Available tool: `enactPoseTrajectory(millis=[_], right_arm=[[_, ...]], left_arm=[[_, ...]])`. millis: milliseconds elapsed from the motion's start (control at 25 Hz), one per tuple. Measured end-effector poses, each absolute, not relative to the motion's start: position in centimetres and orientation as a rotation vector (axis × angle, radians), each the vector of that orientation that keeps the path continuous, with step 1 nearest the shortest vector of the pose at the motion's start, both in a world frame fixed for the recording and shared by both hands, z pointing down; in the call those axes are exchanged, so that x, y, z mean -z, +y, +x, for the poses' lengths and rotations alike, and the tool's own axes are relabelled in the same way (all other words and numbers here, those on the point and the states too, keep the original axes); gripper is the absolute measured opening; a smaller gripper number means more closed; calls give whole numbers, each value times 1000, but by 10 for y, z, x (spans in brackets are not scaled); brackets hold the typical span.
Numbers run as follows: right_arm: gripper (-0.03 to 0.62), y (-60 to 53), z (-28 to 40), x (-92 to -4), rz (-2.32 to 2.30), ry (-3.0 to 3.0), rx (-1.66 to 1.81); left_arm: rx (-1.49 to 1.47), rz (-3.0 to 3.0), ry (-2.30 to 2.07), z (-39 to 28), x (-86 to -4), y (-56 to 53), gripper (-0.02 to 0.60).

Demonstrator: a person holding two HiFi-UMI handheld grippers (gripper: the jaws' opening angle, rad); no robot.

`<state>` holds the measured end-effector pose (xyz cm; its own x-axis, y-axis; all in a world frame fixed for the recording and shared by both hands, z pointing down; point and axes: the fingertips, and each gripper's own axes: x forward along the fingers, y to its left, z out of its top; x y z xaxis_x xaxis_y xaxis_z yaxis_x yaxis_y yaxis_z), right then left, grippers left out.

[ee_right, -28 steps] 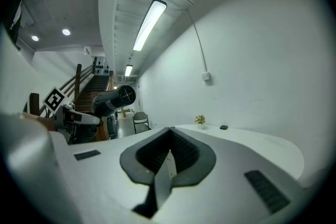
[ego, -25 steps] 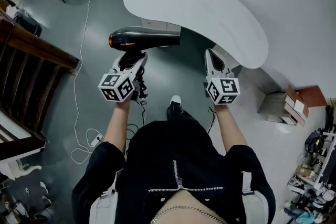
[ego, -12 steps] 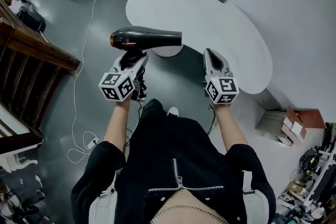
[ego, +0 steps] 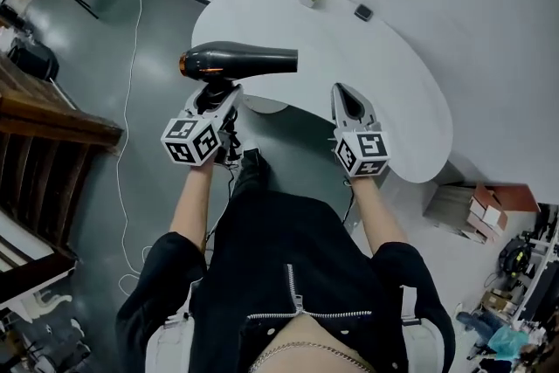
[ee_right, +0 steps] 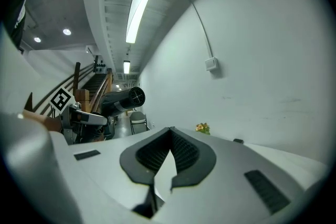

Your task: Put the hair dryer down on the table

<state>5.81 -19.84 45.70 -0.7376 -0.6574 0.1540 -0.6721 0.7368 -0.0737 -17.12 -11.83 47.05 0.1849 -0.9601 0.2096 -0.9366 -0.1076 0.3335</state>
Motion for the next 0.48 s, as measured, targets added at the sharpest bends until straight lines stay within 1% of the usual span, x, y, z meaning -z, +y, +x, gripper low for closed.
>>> enactPoseTrajectory(millis=[280, 480], right_arm=[[6, -284, 11, -457, 1189, -2739, -208], [6, -326, -29, -456, 1239, -2709, -191]], left_arm=[[10, 2171, -1693, -224, -466, -229, 282], [-7, 2203, -1632, -265, -470, -280, 284]])
